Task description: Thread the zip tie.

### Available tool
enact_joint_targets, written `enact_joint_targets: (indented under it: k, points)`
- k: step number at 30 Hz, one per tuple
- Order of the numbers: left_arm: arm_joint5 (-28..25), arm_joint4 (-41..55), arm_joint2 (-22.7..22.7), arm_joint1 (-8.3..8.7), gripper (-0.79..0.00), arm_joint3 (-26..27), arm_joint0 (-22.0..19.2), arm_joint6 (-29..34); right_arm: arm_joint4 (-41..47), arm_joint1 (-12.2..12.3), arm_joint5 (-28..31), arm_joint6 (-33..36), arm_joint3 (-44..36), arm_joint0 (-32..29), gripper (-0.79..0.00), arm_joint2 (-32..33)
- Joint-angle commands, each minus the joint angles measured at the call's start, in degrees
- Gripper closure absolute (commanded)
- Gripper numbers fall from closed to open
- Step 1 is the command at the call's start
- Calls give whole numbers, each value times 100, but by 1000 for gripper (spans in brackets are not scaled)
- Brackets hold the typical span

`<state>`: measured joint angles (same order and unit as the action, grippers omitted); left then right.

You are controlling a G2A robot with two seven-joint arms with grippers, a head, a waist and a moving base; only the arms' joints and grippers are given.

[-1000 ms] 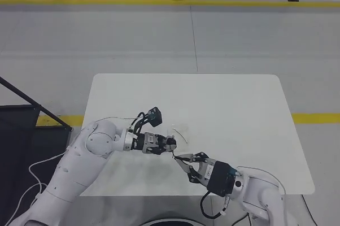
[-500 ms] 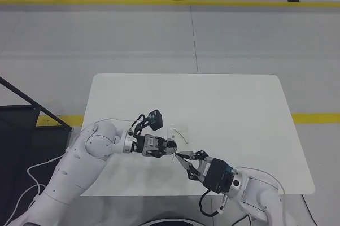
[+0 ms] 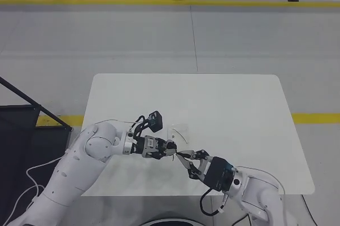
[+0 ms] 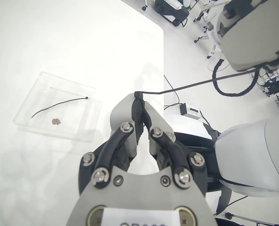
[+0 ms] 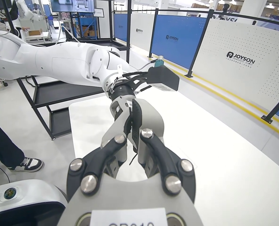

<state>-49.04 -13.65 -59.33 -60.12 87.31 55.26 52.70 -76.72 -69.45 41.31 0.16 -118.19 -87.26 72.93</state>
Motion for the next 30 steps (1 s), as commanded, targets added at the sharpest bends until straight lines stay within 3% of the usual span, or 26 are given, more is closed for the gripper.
enact_joint_targets:
  k: [1,30]
  points:
    - [1,-2,11,10,0,4,0,-15,21,8,-6,19,1,10,0,-4]
    - [10,-3,159,132,0,43,-68,-162,68,120,-128,1,-18,14,0,-49]
